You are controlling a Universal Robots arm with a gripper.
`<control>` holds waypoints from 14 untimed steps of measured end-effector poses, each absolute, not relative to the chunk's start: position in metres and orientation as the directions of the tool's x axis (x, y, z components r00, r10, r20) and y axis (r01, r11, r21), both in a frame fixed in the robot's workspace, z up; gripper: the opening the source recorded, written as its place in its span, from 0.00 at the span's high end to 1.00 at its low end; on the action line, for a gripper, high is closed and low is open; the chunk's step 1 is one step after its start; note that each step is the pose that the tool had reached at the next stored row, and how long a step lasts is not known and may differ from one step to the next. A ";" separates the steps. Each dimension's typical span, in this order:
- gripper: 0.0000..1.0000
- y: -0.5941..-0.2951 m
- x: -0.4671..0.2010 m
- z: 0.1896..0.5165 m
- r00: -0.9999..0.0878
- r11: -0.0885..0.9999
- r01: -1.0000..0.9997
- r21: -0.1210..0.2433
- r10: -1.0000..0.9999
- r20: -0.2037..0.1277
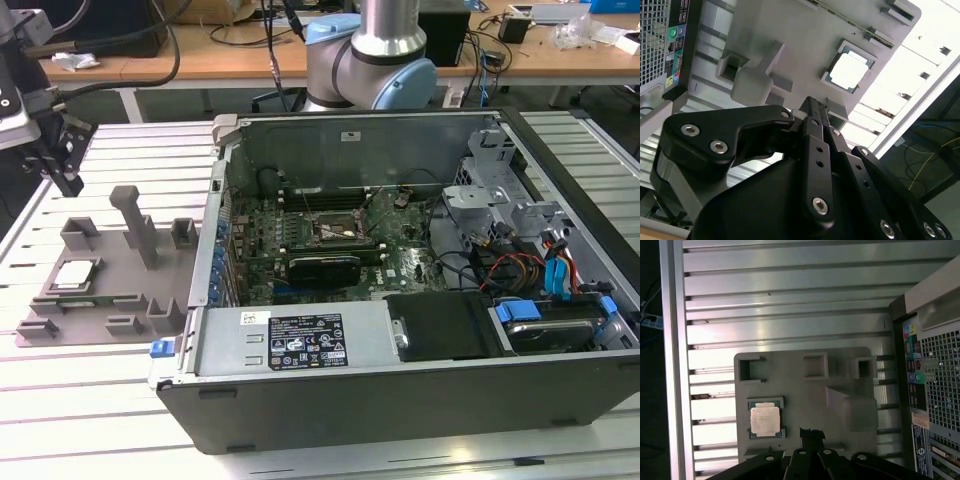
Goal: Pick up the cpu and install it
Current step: 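Reach for the cpu, then pick up the cpu and move it towards the insertion slot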
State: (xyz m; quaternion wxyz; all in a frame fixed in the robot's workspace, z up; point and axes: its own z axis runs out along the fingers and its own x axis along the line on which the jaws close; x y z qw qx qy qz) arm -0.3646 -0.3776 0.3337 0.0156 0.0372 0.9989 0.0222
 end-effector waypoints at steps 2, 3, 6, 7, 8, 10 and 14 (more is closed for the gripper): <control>0.89 -0.378 -0.365 0.334 -0.997 0.996 0.074 0.045 0.075 -0.029; 0.89 -0.377 -0.365 0.334 -0.997 0.996 0.074 0.045 0.075 -0.029; 0.89 -0.377 -0.365 0.333 -0.997 0.996 0.074 0.046 0.075 -0.030; 0.89 -0.377 -0.365 0.333 -0.997 0.996 0.074 0.046 0.075 -0.030; 0.89 -0.378 -0.365 0.333 -0.997 0.996 0.074 0.045 0.075 -0.030; 0.89 -0.378 -0.365 0.333 -0.997 0.996 0.074 0.046 0.075 -0.030; 0.89 -0.378 -0.365 0.333 -0.997 0.996 0.074 0.046 0.075 -0.030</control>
